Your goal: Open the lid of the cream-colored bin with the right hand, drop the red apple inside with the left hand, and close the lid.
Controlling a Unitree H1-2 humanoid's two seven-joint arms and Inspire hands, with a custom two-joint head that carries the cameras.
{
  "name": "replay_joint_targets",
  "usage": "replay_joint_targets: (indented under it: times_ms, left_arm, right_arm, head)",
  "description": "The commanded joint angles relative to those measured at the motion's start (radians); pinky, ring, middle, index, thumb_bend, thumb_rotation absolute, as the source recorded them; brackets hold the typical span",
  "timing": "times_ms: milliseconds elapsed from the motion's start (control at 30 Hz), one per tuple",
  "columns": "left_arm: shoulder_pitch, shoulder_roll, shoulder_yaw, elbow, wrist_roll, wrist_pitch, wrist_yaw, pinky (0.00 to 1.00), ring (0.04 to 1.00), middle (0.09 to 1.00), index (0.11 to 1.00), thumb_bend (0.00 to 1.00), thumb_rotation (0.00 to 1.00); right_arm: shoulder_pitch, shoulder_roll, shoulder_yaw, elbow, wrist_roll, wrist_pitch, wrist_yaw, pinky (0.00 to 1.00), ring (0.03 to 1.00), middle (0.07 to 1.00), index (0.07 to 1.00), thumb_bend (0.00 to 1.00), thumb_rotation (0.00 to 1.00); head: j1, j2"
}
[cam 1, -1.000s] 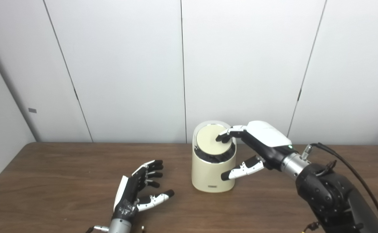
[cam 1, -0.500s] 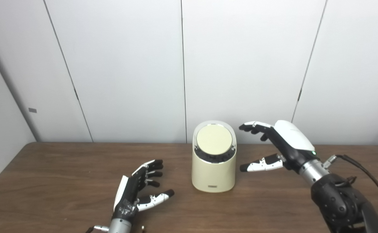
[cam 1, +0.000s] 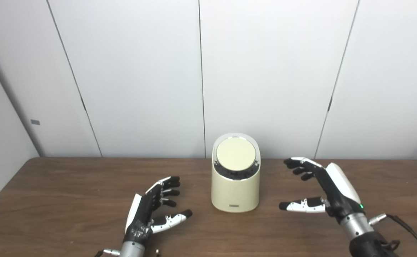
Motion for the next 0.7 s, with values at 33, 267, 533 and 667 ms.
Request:
replay_joint_targets:
  times_ms: [33,267,533,667]
  left_arm:
    - [0.017,0.016,0.000,-0.007,0.002,-0.043,-0.004,0.59,0.717,0.777,0.789,0.71,0.00]
    - [0.015,0.024,0.004,-0.011,-0.009,-0.051,-0.009,0.61,0.724,0.781,0.792,0.70,0.00]
    - [0.016,0.028,0.014,-0.043,-0.012,-0.041,-0.004,0.59,0.706,0.775,0.794,0.72,0.00]
    - [0.012,0.031,0.018,-0.048,-0.009,-0.046,-0.004,0.58,0.697,0.770,0.795,0.73,0.00]
  right_arm:
    - [-0.006,0.013,-0.016,0.011,0.031,-0.077,-0.065,0.64,0.723,0.764,0.768,0.70,0.25]
    - [0.041,0.064,-0.041,0.065,0.086,-0.106,-0.133,0.66,0.735,0.775,0.775,0.70,0.20]
    - [0.060,0.070,-0.057,0.099,0.113,-0.147,-0.171,0.67,0.750,0.788,0.791,0.68,0.24]
    - [0.063,0.068,-0.058,0.104,0.118,-0.163,-0.182,0.65,0.743,0.787,0.787,0.69,0.22]
  head:
    - [-0.001,0.000]
    - [-0.007,-0.002]
    - [-0.015,-0.002]
    - [-0.019,-0.004]
